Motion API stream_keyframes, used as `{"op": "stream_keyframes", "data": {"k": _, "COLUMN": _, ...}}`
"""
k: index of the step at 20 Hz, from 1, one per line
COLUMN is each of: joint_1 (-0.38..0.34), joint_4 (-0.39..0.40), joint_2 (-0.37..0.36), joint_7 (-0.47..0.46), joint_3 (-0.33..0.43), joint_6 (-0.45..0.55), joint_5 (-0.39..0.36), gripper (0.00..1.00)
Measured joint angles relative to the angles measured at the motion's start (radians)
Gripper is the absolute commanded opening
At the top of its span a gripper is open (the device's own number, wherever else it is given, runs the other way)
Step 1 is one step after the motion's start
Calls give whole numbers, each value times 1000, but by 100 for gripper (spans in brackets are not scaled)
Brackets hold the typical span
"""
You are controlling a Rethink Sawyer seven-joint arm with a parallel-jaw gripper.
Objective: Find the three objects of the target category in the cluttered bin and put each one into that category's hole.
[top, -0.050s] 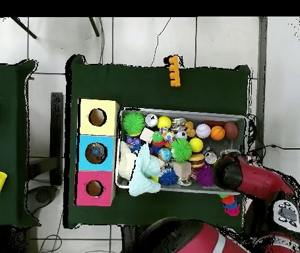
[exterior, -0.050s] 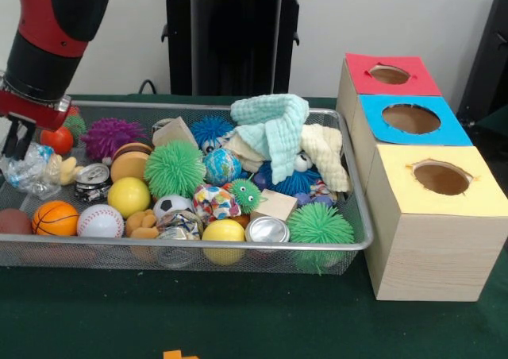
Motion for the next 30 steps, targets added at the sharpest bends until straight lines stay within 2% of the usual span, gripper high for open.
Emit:
{"op": "stream_keyframes", "data": {"k": 8, "joint_1": -69, "joint_4": 26, "joint_2": -13, "joint_7": 0, "joint_3": 68, "joint_6": -6, "joint_5": -49, "gripper": 0}}
{"op": "stream_keyframes", "data": {"k": 15, "joint_1": -96, "joint_4": 27, "joint_2": -23, "joint_7": 0, "joint_3": 100, "joint_6": -6, "joint_5": -70, "gripper": 0}}
{"op": "stream_keyframes", "data": {"k": 24, "joint_1": -168, "joint_4": 30, "joint_2": -49, "joint_7": 0, "joint_3": 190, "joint_6": -2, "joint_5": -96, "gripper": 0}}
{"op": "stream_keyframes", "data": {"k": 30, "joint_1": -178, "joint_4": 31, "joint_2": -58, "joint_7": 0, "joint_3": 209, "joint_6": -2, "joint_5": -130, "gripper": 0}}
